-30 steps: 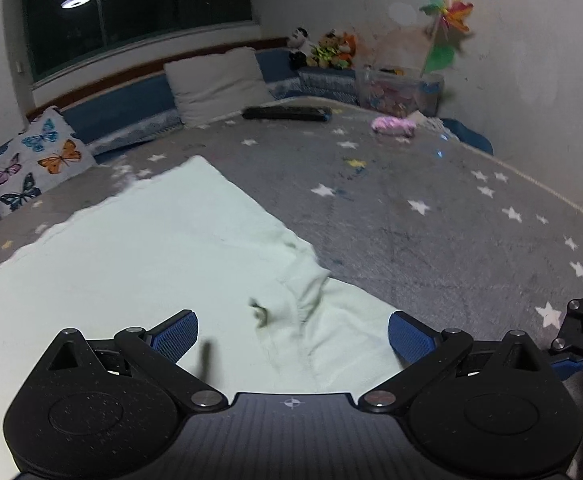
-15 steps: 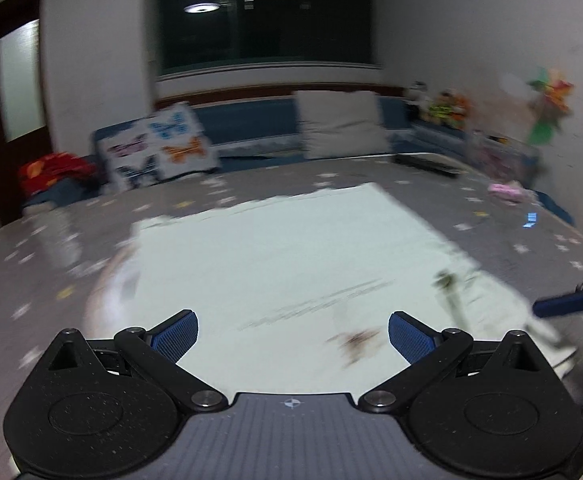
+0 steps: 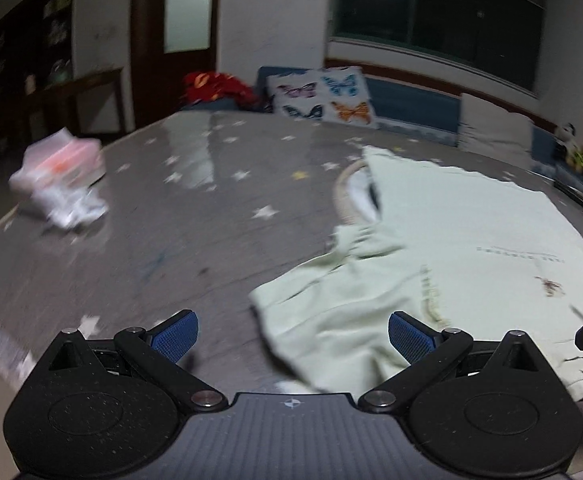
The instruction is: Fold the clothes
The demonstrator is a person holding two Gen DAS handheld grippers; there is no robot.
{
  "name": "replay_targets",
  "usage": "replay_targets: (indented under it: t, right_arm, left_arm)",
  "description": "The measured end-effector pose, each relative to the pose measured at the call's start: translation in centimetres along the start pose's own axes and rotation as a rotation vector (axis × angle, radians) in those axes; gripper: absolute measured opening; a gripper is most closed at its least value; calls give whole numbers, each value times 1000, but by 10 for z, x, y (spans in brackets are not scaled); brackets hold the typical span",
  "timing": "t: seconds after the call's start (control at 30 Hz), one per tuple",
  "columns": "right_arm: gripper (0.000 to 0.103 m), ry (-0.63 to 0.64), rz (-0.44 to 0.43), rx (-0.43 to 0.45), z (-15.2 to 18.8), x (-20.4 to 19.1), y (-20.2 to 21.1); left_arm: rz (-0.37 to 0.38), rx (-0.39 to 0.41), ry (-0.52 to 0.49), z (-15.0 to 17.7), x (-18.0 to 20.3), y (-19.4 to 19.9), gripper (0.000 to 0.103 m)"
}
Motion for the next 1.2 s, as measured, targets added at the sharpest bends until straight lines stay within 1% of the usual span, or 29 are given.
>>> replay_targets:
  t: [0.03,0.07,0.1,0.13,0.33,0.53,0.6,0.73,0.8,0.93,1.1,1.2]
  right_arm:
    - [103,8,-8,0,-4,-6,-3]
    - [103,14,-14,-2,-8,-10,-7]
    - [103,20,-20,-3,-12,-15,-11]
    - [103,24,-24,-4,-14,-19,-13]
    - [103,63,-68,-15,-30,-51,-35]
    - [103,74,-88,-35,-31,-70,-50]
    - [103,75,-92,-46,-30,-75,-54]
    - [103,71,-87,-62,-24,-78,-58]
    - [103,67,-89,-66,-22,-78,-58]
    - [103,64,-91,-65,-21,-78,-58]
    - [103,61,-94,-60,-22,-79,-57]
    - [103,60,-95,-56,-22,-79,-57]
  left_arm:
    - [6,-3,17,2,-4,1,102]
    - [17,-8,36,4,-8,1,99]
    - [29,-12,51,7,-11,2,94]
    - [43,-15,61,8,-12,2,92]
    - [93,-16,81,7,-15,-2,81]
    - [127,-15,106,3,-16,-4,72]
    - [138,-15,111,2,-13,-6,65]
    - [158,-15,109,2,-7,-8,56]
    - [164,-16,106,2,-5,-8,48]
    - [155,-5,107,1,-5,-3,48]
    - [121,18,114,-2,-9,4,55]
    - [116,4,123,1,-11,1,55]
Point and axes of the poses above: each gripper's, at about its wrist camera, not at the fingertips, and y roughly against the way its jaws point, x to its right, z to its underside, the point moved 9 cm from there along -y, roughly the way its jaws point, and after that the axes turned 12 degrees about z, right-handed, at the moved point
